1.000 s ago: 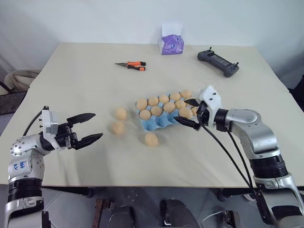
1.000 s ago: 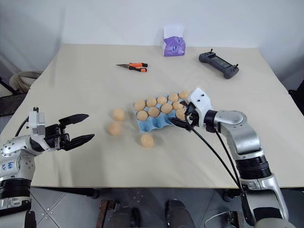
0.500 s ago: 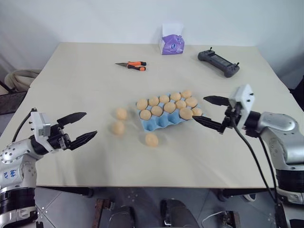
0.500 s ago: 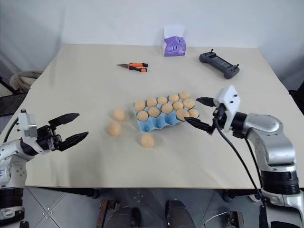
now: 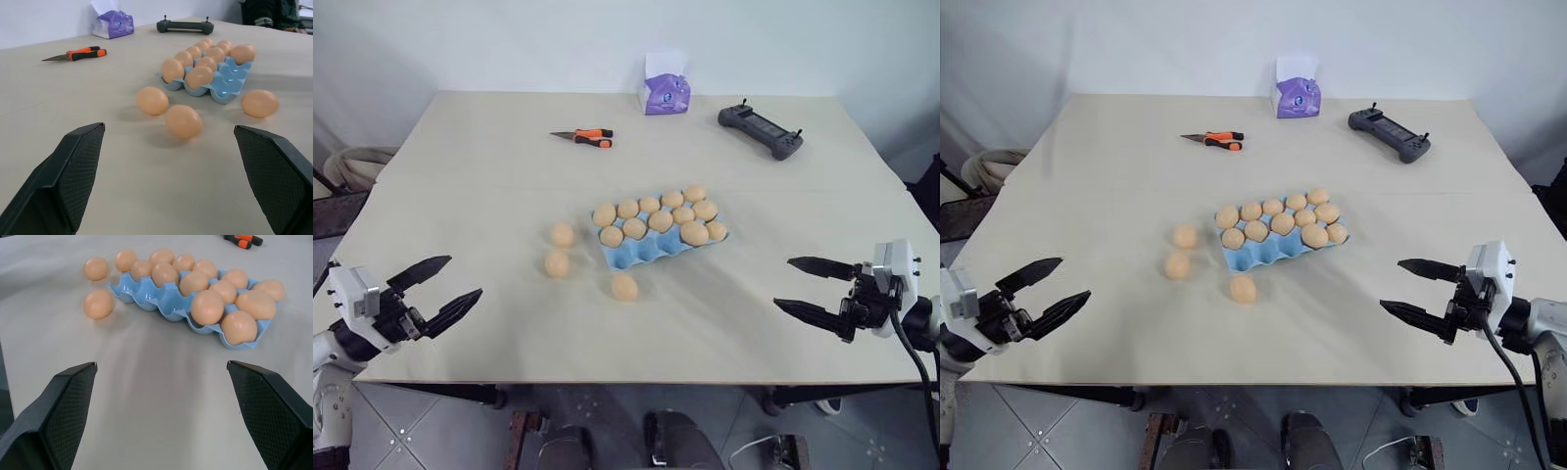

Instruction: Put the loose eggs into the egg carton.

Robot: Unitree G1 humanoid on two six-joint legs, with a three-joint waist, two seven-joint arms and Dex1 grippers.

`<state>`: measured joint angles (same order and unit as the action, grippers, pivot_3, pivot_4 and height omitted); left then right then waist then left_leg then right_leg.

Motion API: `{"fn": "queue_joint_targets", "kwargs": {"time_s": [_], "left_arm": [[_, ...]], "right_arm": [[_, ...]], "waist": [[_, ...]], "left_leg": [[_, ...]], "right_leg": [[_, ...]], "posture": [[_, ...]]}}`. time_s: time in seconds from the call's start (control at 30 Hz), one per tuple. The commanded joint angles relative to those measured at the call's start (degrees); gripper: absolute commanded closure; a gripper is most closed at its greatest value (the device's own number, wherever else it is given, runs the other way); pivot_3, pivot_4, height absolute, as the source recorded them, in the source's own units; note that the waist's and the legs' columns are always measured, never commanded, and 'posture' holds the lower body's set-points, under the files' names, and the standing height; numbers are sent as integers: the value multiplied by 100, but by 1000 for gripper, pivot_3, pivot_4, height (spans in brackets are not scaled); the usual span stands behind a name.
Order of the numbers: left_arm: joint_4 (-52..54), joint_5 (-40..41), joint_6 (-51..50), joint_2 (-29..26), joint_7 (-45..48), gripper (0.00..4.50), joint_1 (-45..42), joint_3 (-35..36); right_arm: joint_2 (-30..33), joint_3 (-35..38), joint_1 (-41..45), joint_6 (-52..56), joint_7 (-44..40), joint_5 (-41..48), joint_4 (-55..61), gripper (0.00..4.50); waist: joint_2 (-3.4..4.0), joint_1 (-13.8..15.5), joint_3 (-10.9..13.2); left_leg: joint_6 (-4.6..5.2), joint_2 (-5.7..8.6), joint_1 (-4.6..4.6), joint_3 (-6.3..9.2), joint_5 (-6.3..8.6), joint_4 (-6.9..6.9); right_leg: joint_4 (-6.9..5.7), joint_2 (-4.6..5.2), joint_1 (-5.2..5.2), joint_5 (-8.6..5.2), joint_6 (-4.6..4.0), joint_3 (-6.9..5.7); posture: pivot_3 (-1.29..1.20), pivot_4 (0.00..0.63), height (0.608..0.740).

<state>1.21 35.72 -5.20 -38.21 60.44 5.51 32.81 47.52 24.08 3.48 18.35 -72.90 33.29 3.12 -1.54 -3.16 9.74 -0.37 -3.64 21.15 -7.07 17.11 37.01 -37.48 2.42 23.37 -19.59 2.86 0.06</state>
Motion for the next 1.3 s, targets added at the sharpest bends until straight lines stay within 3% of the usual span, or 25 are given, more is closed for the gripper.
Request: {"fn": "queue_joint_targets", "kwargs": {"time_s": [0.03,0.3,0.5,0.8,1.3], "left_arm": [[796,113,-18,171,-269,0,162,-67],[2159,-510,-648,789,-1551,0,-244,-1745],[2419,-1271,-1231,1227,-2452,0,-778,-2987],[2364,-1972,-3040,1740,-3614,0,-1638,-4384],[1878,-2423,-4010,2257,-4033,0,-2281,-4943]], "right_arm": [[133,248,8,-112,-22,129,0,47],[83,90,89,-59,158,47,-14,47],[117,64,154,-14,289,60,51,47],[78,-10,157,44,496,76,241,47],[28,41,-53,83,765,142,503,47]], "waist": [[0,10,0],[4,142,2],[4,155,2],[4,160,2],[4,164,3]], "left_leg": [[0,0,2,0,0,-1],[-1,3,7,0,1,0],[2,5,5,-3,-1,6],[3,6,4,-6,-5,10],[1,10,4,-7,-10,15]], "right_leg": [[2,1,0,0,0,0],[8,-2,0,1,2,0],[7,-11,-4,7,13,9],[5,-20,-3,12,22,22],[5,-21,-5,15,28,28]], "posture": [[0,150,740],[0,150,740],[0,150,740],[0,150,740],[0,150,740]]}}
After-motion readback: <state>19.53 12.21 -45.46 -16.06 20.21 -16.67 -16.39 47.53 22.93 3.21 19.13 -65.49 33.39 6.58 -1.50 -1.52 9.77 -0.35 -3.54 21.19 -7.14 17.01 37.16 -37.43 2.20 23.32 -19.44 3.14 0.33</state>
